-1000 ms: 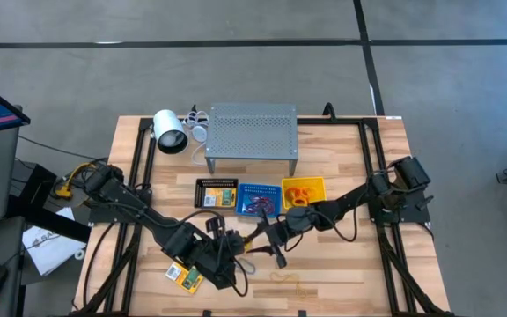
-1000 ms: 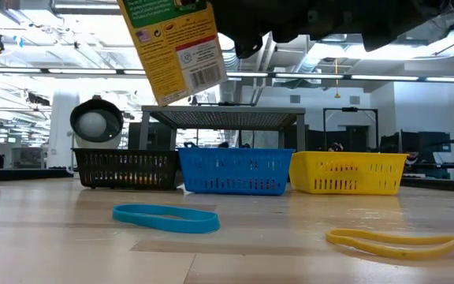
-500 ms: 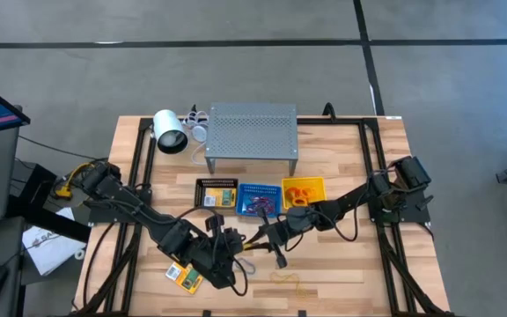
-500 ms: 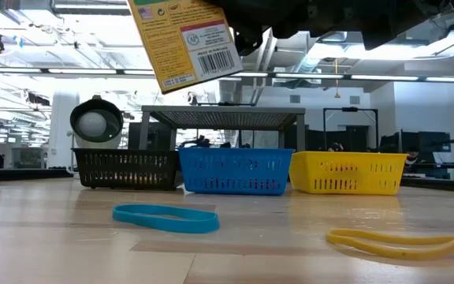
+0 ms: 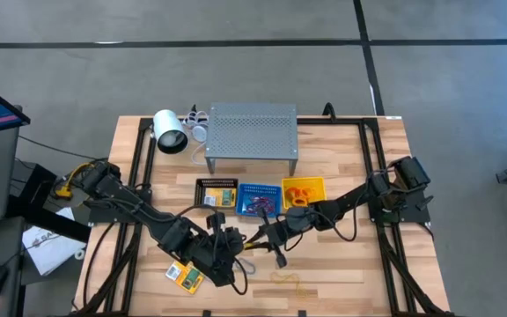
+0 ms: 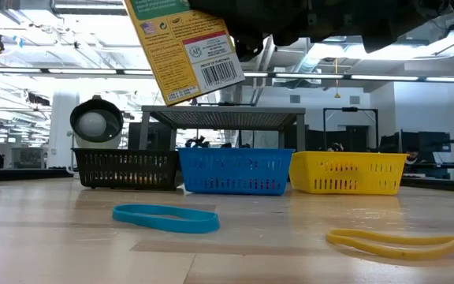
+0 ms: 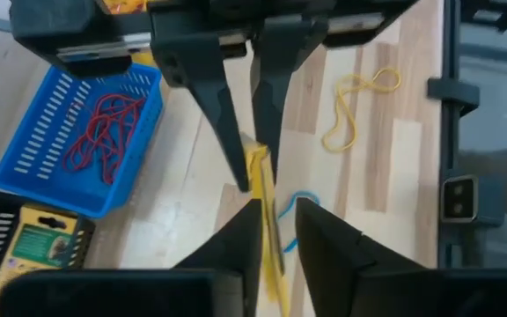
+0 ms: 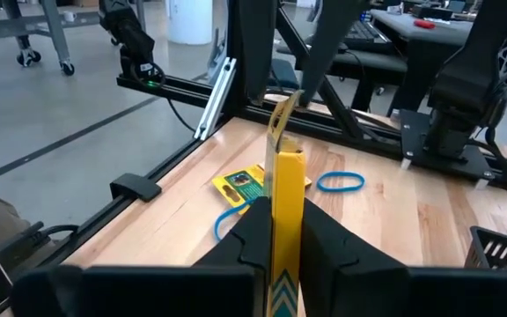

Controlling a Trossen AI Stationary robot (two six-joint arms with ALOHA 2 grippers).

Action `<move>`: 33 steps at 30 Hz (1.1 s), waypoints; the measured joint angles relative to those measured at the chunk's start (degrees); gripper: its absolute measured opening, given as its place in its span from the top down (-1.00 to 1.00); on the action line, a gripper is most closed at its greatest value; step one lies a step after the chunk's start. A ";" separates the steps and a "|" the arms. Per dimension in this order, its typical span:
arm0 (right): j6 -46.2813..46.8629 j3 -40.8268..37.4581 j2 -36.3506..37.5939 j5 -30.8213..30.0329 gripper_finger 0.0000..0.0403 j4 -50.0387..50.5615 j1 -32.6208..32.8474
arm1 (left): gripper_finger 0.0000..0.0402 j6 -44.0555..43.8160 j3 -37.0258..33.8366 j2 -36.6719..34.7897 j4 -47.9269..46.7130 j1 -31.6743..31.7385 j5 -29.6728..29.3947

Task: Pick & Place Office Desk Supplies
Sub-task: Put the top box of crayons into the black bin

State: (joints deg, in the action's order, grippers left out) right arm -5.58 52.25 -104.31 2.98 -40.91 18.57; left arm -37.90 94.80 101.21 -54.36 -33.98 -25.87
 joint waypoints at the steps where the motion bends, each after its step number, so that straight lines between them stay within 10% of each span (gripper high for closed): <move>1: -0.02 0.00 0.00 0.00 0.86 0.00 -0.04 | 0.62 0.40 0.00 -0.23 -0.74 0.00 0.13; 33: -4.28 11.45 1.91 -0.02 0.86 15.02 -16.88 | 0.34 -6.18 -6.38 -13.88 -12.10 -13.49 -20.48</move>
State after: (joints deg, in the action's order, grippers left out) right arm -9.86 63.70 -102.40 2.96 -25.88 1.69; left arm -44.08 88.43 87.33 -66.46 -47.46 -46.35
